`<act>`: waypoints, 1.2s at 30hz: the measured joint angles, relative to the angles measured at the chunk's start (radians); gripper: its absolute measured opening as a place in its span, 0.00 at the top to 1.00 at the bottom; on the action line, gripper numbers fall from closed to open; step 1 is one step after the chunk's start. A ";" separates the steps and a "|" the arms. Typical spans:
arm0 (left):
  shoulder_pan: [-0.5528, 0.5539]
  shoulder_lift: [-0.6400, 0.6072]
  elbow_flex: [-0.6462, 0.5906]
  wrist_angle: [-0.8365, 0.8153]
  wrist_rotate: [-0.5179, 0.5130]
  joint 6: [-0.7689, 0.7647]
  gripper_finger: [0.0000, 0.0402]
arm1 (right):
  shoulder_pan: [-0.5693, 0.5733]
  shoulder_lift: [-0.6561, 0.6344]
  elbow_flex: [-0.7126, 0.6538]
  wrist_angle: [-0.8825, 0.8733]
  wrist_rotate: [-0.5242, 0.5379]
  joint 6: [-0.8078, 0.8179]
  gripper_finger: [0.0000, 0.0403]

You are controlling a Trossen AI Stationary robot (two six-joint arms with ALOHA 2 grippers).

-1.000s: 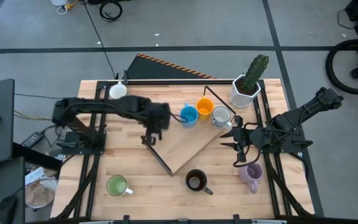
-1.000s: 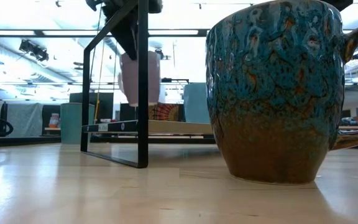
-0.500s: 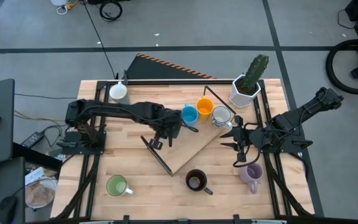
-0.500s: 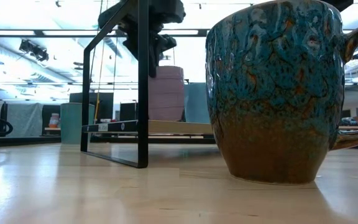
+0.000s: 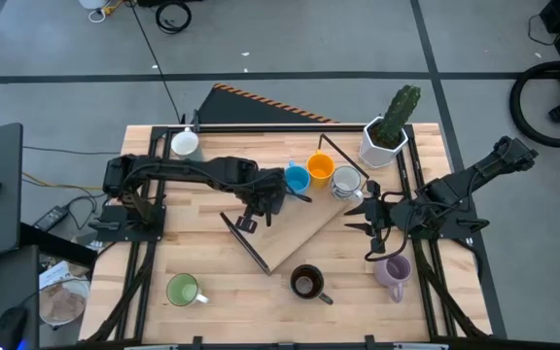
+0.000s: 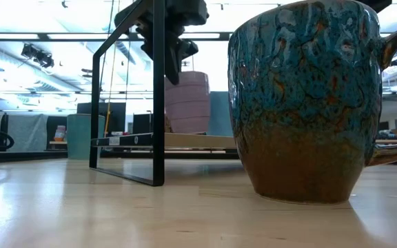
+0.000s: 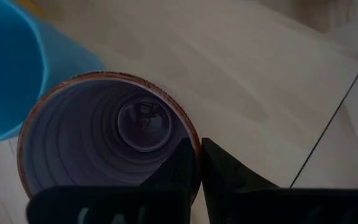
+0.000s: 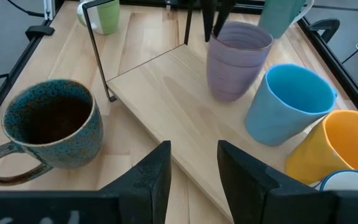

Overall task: Place coffee mugs
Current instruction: Put the purple/brown mug onto the shelf

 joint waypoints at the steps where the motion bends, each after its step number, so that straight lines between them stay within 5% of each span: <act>1: 0.004 0.000 0.000 0.000 0.000 0.000 0.95 | 0.000 0.000 0.000 0.000 0.000 0.000 0.66; 20: 0.019 0.028 0.000 0.003 -0.009 0.012 0.88 | 0.000 0.000 0.000 0.003 -0.001 0.000 0.66; 36: 0.016 -0.008 0.000 0.038 -0.022 -0.047 0.61 | 0.000 0.000 0.000 -0.008 -0.003 0.010 0.66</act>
